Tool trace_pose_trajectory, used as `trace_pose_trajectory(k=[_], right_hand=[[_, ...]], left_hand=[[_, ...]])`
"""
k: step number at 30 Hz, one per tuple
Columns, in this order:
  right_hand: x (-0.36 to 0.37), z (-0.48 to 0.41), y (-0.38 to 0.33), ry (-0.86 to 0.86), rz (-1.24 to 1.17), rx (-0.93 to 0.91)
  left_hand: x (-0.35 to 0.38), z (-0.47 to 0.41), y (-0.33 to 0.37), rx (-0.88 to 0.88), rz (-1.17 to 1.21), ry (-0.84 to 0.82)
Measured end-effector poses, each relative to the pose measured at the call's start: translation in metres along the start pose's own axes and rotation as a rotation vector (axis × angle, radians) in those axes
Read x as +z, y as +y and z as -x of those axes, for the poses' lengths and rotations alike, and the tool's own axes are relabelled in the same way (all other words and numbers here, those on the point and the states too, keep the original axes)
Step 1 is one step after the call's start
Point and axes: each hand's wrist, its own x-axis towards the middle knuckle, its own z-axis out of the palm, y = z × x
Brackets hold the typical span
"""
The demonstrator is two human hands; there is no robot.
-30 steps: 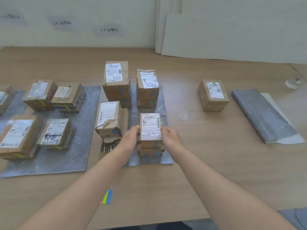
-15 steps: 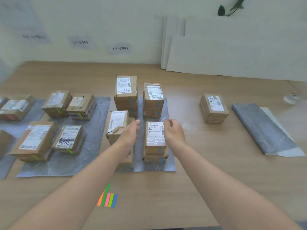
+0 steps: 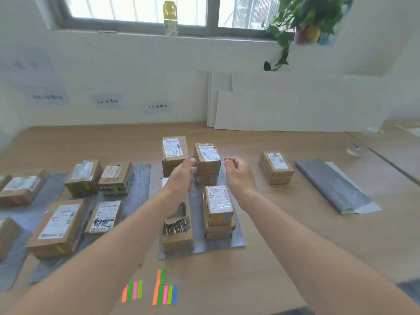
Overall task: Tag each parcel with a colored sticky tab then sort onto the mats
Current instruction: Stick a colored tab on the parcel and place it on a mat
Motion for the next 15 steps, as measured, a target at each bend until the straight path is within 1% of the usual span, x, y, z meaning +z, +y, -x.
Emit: trace_pose_trajectory(k=[4,8,15], right_hand=[[-0.009,0.005,0.006,0.034,-0.004,0.014],[-0.027,-0.003,0.013,0.076,0.008,0.034],[-0.055,-0.040,0.051,0.118,-0.081,0.104]], left_hand=[[0.006,0.000,0.001,0.001,0.004,-0.062],[0.023,-0.010,0.003,-0.013,-0.007,-0.086],[0.085,-0.042,-0.002,-0.084,-0.004,-0.114]])
